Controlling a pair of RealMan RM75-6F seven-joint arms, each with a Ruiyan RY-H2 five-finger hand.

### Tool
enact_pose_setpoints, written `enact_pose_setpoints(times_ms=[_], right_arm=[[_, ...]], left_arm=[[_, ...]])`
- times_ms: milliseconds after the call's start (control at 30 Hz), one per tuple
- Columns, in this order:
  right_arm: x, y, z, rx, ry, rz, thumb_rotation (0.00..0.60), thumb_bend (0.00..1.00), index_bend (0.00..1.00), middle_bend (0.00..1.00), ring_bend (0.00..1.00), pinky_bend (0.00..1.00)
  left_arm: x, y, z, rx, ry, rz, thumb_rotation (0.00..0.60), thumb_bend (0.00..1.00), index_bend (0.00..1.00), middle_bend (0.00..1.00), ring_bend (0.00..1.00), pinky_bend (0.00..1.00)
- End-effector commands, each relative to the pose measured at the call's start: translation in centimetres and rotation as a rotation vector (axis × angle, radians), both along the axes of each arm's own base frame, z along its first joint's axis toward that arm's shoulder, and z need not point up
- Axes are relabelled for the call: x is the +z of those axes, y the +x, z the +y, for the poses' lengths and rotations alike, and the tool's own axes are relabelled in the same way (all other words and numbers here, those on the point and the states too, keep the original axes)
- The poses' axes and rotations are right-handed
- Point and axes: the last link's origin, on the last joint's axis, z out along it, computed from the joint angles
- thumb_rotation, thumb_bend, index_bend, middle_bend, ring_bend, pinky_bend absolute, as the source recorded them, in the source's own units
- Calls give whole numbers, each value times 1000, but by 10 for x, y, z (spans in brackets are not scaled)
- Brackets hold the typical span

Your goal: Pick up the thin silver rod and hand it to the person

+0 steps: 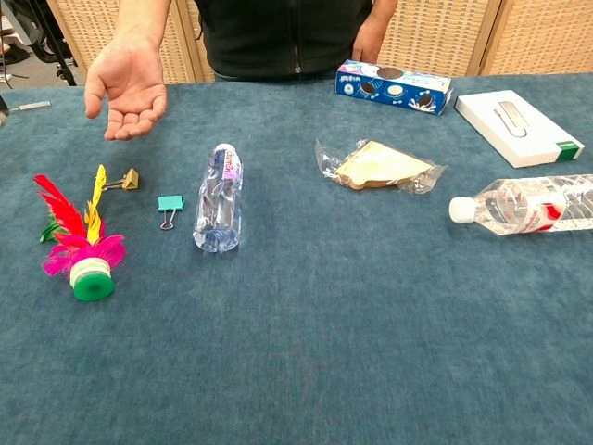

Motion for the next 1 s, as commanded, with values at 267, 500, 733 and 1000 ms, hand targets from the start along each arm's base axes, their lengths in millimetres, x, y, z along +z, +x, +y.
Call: enact_pose_setpoints(times_ms=[267, 500, 733, 1000], right_arm=[[2, 3, 2, 11, 1, -15, 600, 0, 0, 0, 0, 0], [3, 2, 2, 7, 4, -18, 600, 0, 0, 0, 0, 0], [3, 1, 2, 3, 10, -17, 600, 0, 0, 0, 0, 0], [3, 1, 2, 2, 12, -18, 600, 0, 0, 0, 0, 0]], left_arm=[[85, 57, -66, -134, 164, 17, 600, 583, 666, 0, 0, 0], [60, 96, -92, -226, 126, -7, 600, 583, 666, 0, 0, 0], [11, 115, -101, -186, 63, -49, 600, 583, 675, 0, 0, 0], [-19, 117, -93, -127, 54, -142, 600, 592, 683, 0, 0, 0]])
